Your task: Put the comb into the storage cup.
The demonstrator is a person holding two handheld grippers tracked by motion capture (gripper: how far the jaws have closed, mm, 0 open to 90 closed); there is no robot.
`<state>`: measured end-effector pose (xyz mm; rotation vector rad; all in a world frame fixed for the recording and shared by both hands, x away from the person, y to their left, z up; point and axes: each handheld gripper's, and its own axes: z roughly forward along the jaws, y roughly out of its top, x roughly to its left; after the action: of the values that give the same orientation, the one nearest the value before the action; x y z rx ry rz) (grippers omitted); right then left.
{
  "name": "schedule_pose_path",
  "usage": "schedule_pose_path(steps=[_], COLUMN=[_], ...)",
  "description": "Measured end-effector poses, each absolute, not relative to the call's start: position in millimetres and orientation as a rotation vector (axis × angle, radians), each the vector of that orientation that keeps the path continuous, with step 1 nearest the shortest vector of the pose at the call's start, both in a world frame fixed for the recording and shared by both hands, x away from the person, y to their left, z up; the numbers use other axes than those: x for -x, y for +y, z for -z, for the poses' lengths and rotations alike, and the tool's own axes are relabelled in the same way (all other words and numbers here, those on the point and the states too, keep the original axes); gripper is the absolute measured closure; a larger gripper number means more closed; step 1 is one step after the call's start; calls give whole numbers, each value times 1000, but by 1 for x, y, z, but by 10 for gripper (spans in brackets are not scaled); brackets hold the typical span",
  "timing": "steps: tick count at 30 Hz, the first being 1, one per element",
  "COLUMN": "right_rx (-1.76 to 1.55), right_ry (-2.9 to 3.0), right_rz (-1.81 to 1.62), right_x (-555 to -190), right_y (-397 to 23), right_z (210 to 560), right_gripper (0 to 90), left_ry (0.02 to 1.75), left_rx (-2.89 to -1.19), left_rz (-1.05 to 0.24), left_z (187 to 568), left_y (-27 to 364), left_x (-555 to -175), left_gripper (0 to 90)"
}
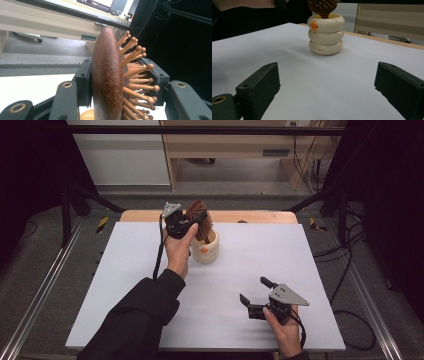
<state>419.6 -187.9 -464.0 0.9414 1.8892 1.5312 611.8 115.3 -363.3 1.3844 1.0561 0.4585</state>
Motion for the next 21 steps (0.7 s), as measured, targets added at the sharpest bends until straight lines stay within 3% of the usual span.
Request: schedule_pose_path(steps=[21], right_rx=[-945], right_ry=[1888], right_rz=[-1531], right_x=[-420], right_y=[-188], right_z=[464], right_gripper=[60], left_ry=[1078], left_rx=[-1370], left_rz=[-429], left_z=[366], left_y=[123], left_x=[-618], left_gripper=[478])
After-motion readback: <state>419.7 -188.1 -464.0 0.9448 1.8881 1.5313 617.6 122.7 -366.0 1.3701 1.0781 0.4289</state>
